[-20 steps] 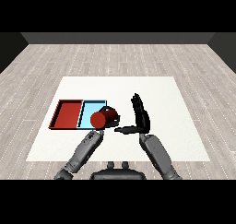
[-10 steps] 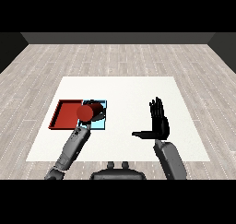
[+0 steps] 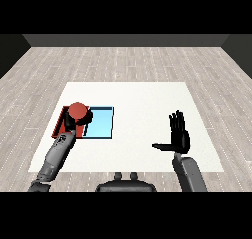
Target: Pick the red can and put it in the red box
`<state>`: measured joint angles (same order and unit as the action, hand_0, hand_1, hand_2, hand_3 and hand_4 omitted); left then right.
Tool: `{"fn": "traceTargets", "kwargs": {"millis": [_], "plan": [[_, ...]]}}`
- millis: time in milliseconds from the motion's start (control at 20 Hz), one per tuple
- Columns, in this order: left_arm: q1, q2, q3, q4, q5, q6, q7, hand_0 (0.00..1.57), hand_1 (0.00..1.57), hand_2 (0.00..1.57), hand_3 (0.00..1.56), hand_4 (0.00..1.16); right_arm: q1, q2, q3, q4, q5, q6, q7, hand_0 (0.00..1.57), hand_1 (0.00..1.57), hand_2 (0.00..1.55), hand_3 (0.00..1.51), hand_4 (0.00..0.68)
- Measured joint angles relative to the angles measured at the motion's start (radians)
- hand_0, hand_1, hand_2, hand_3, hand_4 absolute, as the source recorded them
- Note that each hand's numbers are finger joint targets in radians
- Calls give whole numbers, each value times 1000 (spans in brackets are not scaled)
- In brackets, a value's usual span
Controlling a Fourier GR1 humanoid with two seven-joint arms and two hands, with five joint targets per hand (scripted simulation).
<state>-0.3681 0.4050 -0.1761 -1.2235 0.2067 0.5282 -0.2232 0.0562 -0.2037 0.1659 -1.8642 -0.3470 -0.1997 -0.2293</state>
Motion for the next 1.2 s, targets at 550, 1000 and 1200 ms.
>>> {"fn": "traceTargets", "kwargs": {"millis": [550,1000,1200], "plan": [[-122,145,38,567,-104,-86,116,940,940,849,673,891,-24,9,-44,109,-9,29,-47,0,0,0,0,0],[-231,92,27,956,-177,-138,122,258,258,572,499,642,-107,33,-63,266,16,38,-103,0,0,0,0,0],[-273,89,-5,1053,-220,-229,128,0,0,0,0,0,-113,35,-70,279,11,51,-115,0,0,0,0,0]]}}
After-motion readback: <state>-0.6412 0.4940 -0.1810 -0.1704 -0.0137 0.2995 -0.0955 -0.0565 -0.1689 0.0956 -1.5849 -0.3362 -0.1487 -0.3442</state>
